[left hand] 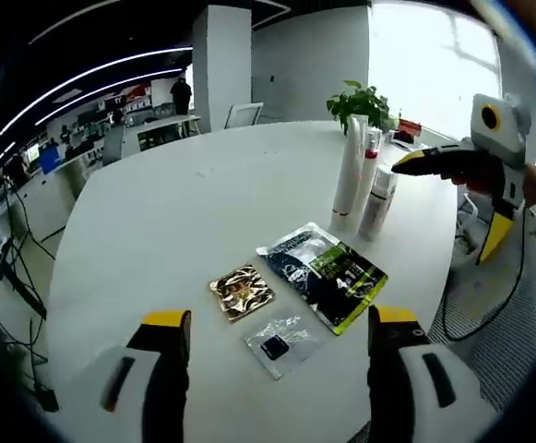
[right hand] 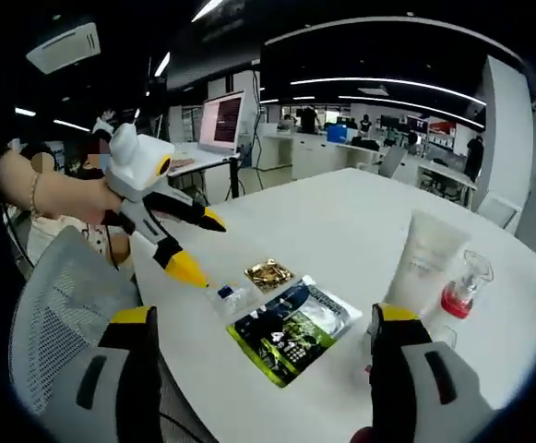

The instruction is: Arrange the skincare products in the storage area until every visible bottle or jar stands upright without overlapping.

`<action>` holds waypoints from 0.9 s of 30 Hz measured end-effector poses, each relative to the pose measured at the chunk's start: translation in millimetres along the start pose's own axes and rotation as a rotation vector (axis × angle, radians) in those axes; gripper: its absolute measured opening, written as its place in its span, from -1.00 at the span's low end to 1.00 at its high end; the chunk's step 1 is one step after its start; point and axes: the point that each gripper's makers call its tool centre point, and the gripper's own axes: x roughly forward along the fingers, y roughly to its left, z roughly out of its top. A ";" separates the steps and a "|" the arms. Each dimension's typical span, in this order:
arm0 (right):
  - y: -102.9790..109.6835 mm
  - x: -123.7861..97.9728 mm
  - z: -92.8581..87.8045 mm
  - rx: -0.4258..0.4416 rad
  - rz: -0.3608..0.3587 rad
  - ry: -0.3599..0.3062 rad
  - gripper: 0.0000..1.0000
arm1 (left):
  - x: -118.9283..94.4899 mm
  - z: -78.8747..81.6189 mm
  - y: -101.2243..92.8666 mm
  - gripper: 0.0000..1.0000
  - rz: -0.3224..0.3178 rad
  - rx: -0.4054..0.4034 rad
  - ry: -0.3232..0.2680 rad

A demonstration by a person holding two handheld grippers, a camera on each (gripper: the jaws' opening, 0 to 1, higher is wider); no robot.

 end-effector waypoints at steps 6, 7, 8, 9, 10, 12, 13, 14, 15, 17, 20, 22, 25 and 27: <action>-22.0 -27.6 -14.7 0.069 -0.088 -0.003 0.99 | -20.8 1.1 -9.5 0.80 -0.018 -0.022 -0.015; -24.1 -30.6 -16.2 0.073 -0.095 -0.006 0.99 | -23.8 0.2 -9.8 0.80 -0.019 -0.036 -0.014; -27.4 -35.1 -18.9 0.088 -0.113 -0.009 0.99 | -26.2 -0.3 -8.0 0.80 -0.016 -0.047 -0.019; -29.8 -37.5 -21.0 0.100 -0.120 -0.013 0.99 | -30.5 1.2 -6.9 0.80 -0.015 -0.069 -0.035; -31.6 -39.9 -22.6 0.114 -0.129 -0.019 0.99 | -33.8 3.0 -8.4 0.80 -0.017 -0.088 -0.045; -36.2 -46.4 -28.0 0.146 -0.160 -0.030 0.99 | -41.7 8.5 -10.6 0.83 -0.023 -0.147 -0.080; -36.3 -48.4 -30.8 0.142 -0.162 -0.026 0.99 | -44.5 8.8 -10.4 0.86 -0.022 -0.147 -0.087; -37.5 -51.7 -35.4 0.147 -0.172 -0.017 0.99 | -47.3 6.8 -9.1 0.87 -0.020 -0.148 -0.090; -38.4 -54.0 -38.1 0.151 -0.181 -0.015 0.99 | -49.5 5.0 -9.1 0.88 -0.018 -0.150 -0.093; -38.9 -57.1 -42.3 0.162 -0.186 -0.012 0.99 | -51.6 3.2 -8.9 0.93 -0.017 -0.157 -0.099; -43.1 -64.2 -43.9 0.177 -0.208 -0.018 0.99 | -57.4 -1.0 -13.8 0.95 -0.011 -0.163 -0.092; -45.1 -65.0 -46.0 0.194 -0.215 -0.019 0.99 | -60.5 -1.9 -17.5 0.98 -0.008 -0.175 -0.100; -44.8 -64.4 -47.8 0.197 -0.218 -0.015 0.99 | -62.3 -5.9 -21.5 0.98 0.002 -0.177 -0.099; -44.1 -62.4 -47.2 0.190 -0.215 -0.015 0.99 | -62.9 -2.3 -17.0 0.98 0.014 -0.157 -0.109</action>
